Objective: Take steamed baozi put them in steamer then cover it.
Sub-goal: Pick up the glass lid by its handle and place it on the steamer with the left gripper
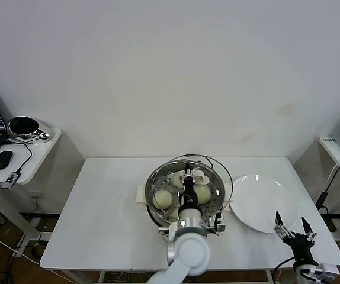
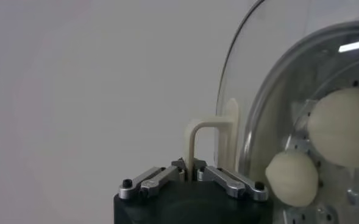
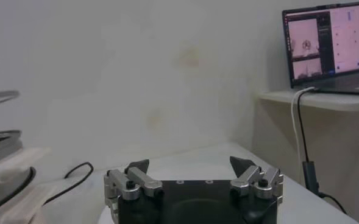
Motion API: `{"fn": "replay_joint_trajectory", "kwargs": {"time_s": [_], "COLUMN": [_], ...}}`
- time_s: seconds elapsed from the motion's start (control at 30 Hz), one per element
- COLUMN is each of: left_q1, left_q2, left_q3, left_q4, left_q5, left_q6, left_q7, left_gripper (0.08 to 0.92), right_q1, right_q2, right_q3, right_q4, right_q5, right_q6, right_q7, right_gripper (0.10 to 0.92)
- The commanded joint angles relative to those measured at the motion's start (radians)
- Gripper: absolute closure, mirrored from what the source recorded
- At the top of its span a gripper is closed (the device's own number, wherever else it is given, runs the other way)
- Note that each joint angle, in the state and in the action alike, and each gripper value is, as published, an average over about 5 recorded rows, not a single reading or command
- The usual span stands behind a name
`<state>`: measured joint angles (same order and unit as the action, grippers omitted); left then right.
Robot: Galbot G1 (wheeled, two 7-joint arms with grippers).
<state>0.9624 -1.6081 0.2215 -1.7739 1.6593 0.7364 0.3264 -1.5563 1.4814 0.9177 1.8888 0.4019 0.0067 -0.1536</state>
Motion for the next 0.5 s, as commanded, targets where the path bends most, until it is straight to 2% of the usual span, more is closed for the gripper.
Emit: {"fn": "replay_joint_trajectory", "kwargs": {"time_s": [0.03,0.5], "left_q1": [0.017,0.017], "left_q2": [-0.006,-0.005], "left_q3": [0.013,-0.012], "left_q4": [0.018,0.044], "left_q5": [0.089,0.129], "left_q6": [0.043,0.042], "left_q7": [0.035,0.047], "left_gripper": [0.864,0.864], "right_q1": [0.003,0.003], "right_q2": [0.004,0.009], "right_q3": [0.001,-0.003], "right_q4": [-0.001,-0.006], "right_q5": [-0.003,-0.011], "right_q6": [-0.001,0.0], "right_q7": [0.0,0.0], "right_gripper": [0.203,0.203]}}
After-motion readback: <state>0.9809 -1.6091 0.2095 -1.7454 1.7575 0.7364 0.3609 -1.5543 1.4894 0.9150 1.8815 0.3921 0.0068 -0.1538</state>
